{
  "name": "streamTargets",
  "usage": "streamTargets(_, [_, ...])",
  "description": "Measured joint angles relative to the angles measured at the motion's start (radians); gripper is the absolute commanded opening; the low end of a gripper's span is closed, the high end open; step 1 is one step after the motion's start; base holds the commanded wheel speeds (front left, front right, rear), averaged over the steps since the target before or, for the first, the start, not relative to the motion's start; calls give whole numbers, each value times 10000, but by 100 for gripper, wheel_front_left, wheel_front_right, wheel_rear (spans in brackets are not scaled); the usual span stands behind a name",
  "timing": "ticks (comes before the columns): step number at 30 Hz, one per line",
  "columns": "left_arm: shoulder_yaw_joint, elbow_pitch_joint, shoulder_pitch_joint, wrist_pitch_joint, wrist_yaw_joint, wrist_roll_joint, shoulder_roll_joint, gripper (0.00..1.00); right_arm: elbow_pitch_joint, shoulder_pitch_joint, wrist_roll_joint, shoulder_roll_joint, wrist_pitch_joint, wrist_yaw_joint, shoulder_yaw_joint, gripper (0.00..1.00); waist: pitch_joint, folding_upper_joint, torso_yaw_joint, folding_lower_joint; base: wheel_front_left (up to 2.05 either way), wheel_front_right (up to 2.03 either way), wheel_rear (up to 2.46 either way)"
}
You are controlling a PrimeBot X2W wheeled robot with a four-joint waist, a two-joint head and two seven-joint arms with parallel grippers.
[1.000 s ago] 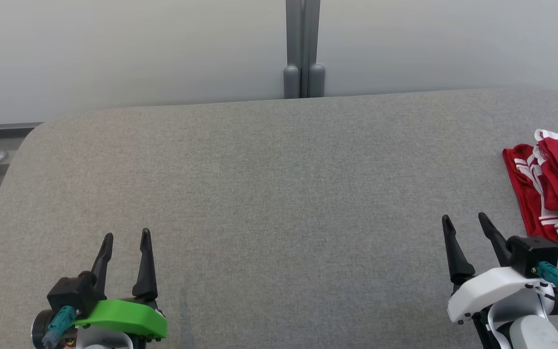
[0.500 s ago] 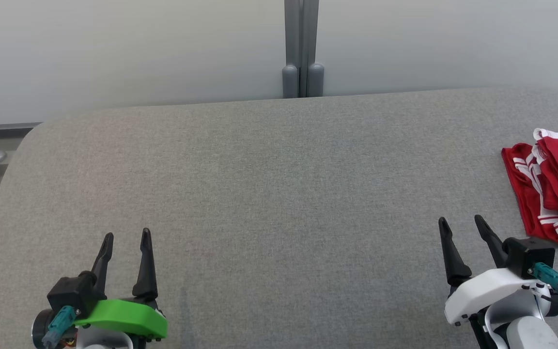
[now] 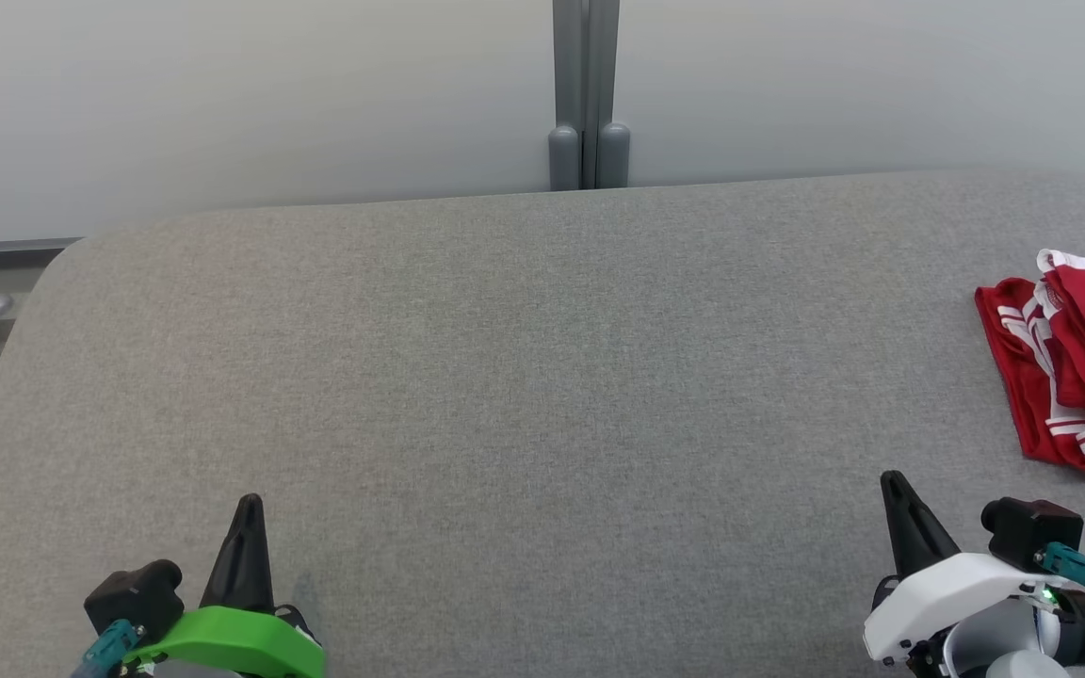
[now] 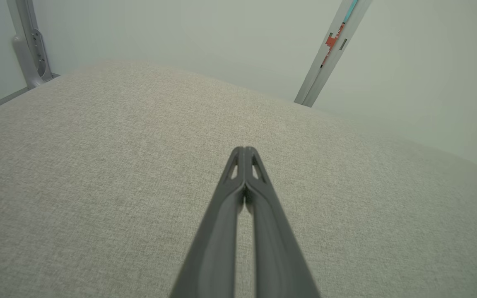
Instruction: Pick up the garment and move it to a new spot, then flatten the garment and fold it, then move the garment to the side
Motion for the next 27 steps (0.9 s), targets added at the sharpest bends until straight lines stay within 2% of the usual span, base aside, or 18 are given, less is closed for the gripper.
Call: streamTargets(27, [357, -470, -55, 1108, 0, -4132, 2, 0, -2, -322, 4378, 69, 533, -2, -311, 0, 33, 0, 1, 0, 0, 0, 0])
